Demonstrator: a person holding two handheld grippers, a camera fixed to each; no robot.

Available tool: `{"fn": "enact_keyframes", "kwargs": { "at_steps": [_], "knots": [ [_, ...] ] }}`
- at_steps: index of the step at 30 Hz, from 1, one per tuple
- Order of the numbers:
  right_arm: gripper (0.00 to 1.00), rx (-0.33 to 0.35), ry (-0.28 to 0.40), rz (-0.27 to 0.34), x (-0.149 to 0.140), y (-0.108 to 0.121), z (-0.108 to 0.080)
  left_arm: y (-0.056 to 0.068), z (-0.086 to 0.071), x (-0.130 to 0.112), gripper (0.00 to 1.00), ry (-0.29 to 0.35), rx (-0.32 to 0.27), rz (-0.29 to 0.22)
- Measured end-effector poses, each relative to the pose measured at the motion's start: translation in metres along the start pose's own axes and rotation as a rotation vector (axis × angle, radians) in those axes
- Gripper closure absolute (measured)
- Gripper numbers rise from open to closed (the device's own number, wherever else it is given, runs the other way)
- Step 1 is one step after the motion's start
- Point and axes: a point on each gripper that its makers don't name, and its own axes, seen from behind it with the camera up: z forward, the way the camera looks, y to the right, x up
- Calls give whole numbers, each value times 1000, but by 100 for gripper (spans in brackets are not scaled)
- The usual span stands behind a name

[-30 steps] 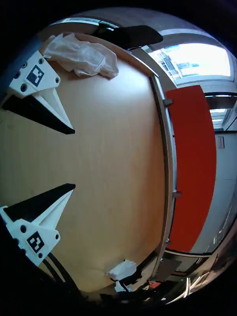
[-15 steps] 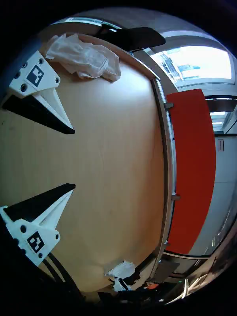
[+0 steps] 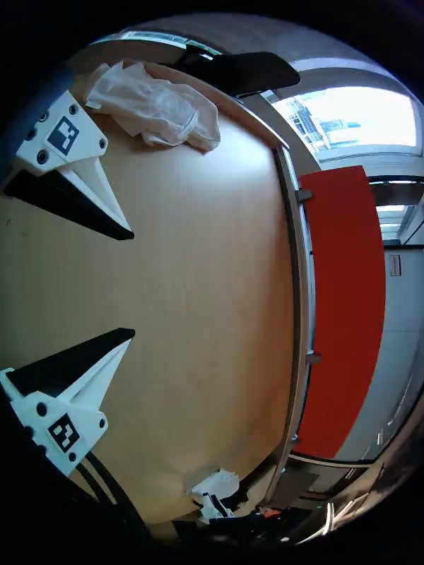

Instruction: Fold towel

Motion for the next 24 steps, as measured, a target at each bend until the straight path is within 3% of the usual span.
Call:
{"fn": "enact_keyframes", "kwargs": {
  "at_steps": [7, 13, 19, 24],
  "knots": [
    [72, 8, -12, -5, -6, -4, 3, 0, 1, -1, 7, -2, -1, -3],
    [76, 14, -11, -1, -7, -4, 3, 0, 1, 0, 8, -1, -2, 0],
    [88, 31, -15, -4, -9, -8, 2, 0, 2, 2, 8, 1, -3, 0],
    [90, 45, -21, -15, -12, -10, 1, -1, 2, 2, 7, 1, -3, -1]
  ]
}}
